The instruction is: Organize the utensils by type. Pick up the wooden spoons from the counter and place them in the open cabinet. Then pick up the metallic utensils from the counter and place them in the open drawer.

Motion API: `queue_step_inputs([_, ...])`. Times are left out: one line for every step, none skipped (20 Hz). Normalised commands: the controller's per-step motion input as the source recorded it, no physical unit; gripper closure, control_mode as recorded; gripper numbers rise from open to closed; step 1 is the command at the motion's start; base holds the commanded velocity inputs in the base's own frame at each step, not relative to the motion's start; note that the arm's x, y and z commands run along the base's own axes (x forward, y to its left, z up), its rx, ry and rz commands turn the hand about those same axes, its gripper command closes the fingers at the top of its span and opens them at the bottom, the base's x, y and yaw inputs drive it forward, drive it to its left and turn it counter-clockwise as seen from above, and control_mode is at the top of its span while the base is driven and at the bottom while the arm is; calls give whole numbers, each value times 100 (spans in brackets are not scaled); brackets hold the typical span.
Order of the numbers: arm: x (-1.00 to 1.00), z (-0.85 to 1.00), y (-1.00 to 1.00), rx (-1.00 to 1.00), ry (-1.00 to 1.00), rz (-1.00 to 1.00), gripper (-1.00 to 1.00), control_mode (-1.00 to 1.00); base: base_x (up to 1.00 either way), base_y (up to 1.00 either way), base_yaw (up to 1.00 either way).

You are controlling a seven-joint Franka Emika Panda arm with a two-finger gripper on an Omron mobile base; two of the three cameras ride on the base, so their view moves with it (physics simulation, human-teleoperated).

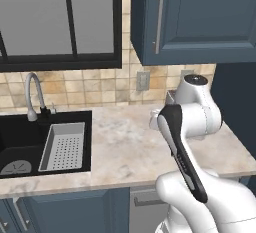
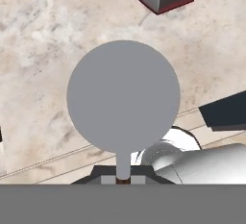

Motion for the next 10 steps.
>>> queue_step_inputs([-29,16,0,0,3,0,100,-100,0,0,0])
queue_step_inputs([-19,9,0,0,0,0,100,-100,0,0,0])
queue_step_inputs([0,0,0,0,0,0,100,-100,0,0,0])
queue_step_inputs([0,0,0,0,0,0,100,-100,0,0,0])
queue_step_inputs([0,0,0,0,0,0,100,100,0,0,0])
queue_step_inputs([0,0,0,0,0,0,100,100,0,0,0])
queue_step_inputs([0,0,0,0,0,0,100,100,0,0,0])
queue_step_inputs([0,0,0,0,0,0,100,100,0,0,0])
queue_step_inputs([0,0,0,0,0,0,100,100,-4,0,0])
queue_step_inputs([0,0,0,0,0,0,100,100,-24,0,0])
